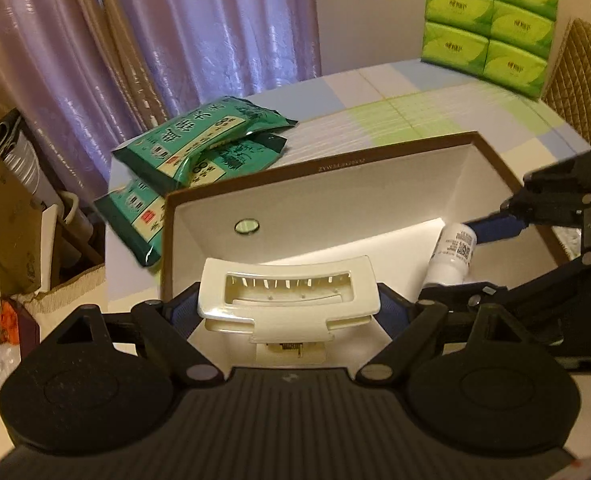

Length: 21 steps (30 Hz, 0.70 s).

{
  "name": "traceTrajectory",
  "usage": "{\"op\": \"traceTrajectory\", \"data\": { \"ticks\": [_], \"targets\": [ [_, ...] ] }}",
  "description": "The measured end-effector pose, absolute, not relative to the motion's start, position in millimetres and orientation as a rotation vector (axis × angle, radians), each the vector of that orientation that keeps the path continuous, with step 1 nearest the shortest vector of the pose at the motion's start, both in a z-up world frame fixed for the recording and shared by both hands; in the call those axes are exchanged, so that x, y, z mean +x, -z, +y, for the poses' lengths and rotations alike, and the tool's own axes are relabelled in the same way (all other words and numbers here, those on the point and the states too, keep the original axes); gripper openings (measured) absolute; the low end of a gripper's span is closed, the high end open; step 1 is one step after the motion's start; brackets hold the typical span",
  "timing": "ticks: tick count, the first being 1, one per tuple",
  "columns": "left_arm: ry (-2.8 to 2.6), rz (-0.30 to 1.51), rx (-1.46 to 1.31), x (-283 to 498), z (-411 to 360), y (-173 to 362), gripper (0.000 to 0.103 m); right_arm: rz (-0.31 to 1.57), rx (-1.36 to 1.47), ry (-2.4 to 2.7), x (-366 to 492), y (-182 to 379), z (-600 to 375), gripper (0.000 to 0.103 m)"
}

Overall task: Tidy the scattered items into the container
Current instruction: 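Carry the white clip and pill bottle over the box and open both tools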

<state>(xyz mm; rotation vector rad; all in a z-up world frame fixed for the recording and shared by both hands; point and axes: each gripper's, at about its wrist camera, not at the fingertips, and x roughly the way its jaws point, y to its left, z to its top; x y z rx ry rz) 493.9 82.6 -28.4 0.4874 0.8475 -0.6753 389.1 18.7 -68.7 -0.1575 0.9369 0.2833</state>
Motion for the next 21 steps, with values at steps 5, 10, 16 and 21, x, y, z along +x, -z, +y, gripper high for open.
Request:
{"op": "traceTrajectory", "data": {
  "ticks": [5, 10, 16, 21],
  "targets": [
    [0.684, 0.880, 0.536, 515.3, 69.4, 43.2, 0.085, 0.954, -0.207, -0.293, 404.8, 75.0, 19.3, 0.045],
    [0.697, 0.880, 0.583, 522.2, 59.7, 51.1, 0.085, 0.971, -0.258, -0.309, 416.4, 85.7, 19.8, 0.045],
    [0.701, 0.884, 0.605, 531.0, 47.2, 55.2, 0.086, 0.974, -0.299, -0.304, 425.2, 86.9, 18.8, 0.045],
    [0.700, 0.878, 0.622, 531.1, 44.1, 57.0, 0.086, 0.973, -0.296, -0.306, 427.9, 86.8, 16.7, 0.048]
  ]
}}
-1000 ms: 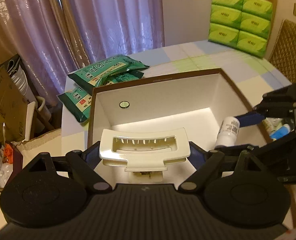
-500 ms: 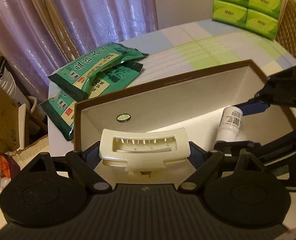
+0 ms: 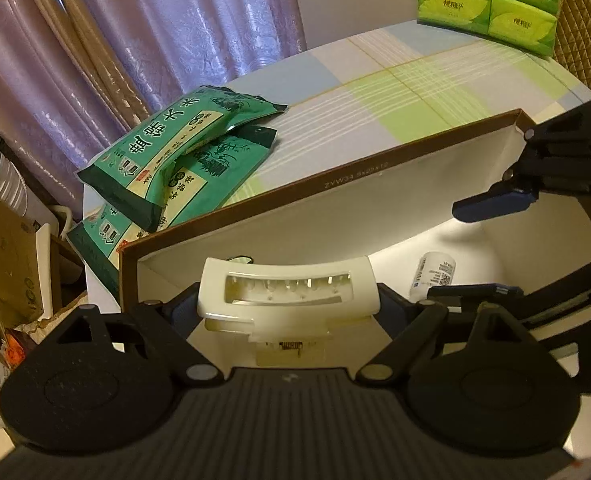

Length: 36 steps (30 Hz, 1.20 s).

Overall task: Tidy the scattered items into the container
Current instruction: 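Carry the white clip and pill bottle over the box and open both tools, then lift both open tools away from the box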

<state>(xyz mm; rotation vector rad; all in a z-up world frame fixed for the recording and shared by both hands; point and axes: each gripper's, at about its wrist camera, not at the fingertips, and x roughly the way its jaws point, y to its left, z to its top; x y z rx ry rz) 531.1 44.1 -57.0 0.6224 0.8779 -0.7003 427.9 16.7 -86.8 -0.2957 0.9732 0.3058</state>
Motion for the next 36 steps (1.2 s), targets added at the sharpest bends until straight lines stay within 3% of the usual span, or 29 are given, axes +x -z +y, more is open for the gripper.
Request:
{"op": "traceTrajectory", "data": {
  "ticks": [21, 36],
  "targets": [
    [0.661, 0.874, 0.609, 515.8, 59.5, 39.1, 0.095, 0.889, -0.287, -0.332, 401.8, 71.9, 19.5, 0.086],
    [0.623, 0.826, 0.571, 468.2, 84.2, -6.2, 0.101, 0.791, -0.225, -0.356, 345.6, 34.8, 24.1, 0.101]
  ]
}}
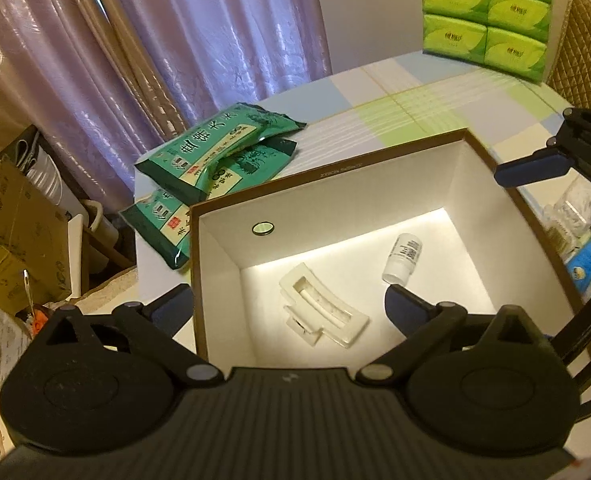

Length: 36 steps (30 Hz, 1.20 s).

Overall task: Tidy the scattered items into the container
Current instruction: 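Lift both open tools away from the box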

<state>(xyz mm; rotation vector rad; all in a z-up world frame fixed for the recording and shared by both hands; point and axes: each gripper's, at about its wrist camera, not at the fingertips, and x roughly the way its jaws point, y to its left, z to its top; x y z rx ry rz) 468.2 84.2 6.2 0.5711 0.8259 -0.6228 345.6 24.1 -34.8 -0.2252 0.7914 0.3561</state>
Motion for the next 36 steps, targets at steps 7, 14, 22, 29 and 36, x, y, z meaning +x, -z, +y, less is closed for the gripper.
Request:
{"op": "traceTrajectory", "data": {
  "ticks": [7, 14, 22, 29, 36],
  "targets": [
    [0.592, 0.814, 0.540, 438.0, 98.7, -26.5, 0.101, 0.751, -0.185, -0.354, 314.0, 16.0, 22.6, 0.101],
    [0.578, 0.793, 0.500, 403.5, 114.1, -46.9, 0.101, 0.701, -0.144, -0.372, 279.1, -0.4, 22.4, 0.101],
    [0.533, 0.795, 0.462, 359.2, 130.9, -58.9, 0.101, 0.659, -0.129, -0.403, 234.9, -13.6, 23.9, 0.101],
    [0.488, 0.793, 0.397, 315.7, 150.5, -68.2, 0.101, 0.603, -0.133, -0.438, 194.0, -21.6, 26.5, 0.101],
    [0.438, 0.804, 0.324, 275.4, 168.9, -71.6, 0.101, 0.594, -0.109, -0.471, 157.9, -26.1, 21.0, 0.101]
  ]
}}
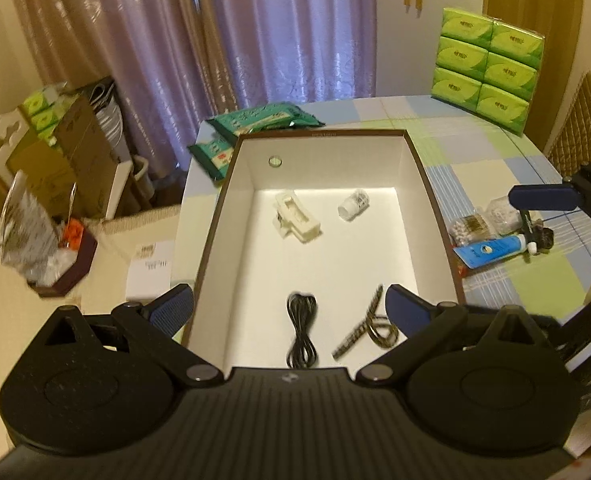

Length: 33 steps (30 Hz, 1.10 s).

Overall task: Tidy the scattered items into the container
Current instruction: 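Lift both open tools away from the box, then move both open tools toward the blue tube and dark green tube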

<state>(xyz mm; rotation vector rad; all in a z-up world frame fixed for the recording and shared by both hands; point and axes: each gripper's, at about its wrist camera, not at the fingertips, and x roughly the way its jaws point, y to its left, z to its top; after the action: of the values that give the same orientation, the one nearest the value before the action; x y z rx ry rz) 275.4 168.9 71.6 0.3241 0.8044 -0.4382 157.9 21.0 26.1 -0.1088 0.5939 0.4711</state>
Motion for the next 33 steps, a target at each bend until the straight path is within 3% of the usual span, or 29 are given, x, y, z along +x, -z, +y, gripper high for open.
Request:
{"op": "traceTrajectory", "data": {
  "ticks": [14, 33],
  "targets": [
    [0.376, 0.883, 0.274, 204.2, 168.3, -52.7, 0.101, 0.693, -0.046, -0.487, 102.2, -13.1, -22.0, 0.101],
    [0.588, 0.909, 0.308, 147.5, 75.1, -32.1, 0.100, 0.827, 0.062, -0.277, 44.0, 7.4, -135.9, 0.101]
  ]
}}
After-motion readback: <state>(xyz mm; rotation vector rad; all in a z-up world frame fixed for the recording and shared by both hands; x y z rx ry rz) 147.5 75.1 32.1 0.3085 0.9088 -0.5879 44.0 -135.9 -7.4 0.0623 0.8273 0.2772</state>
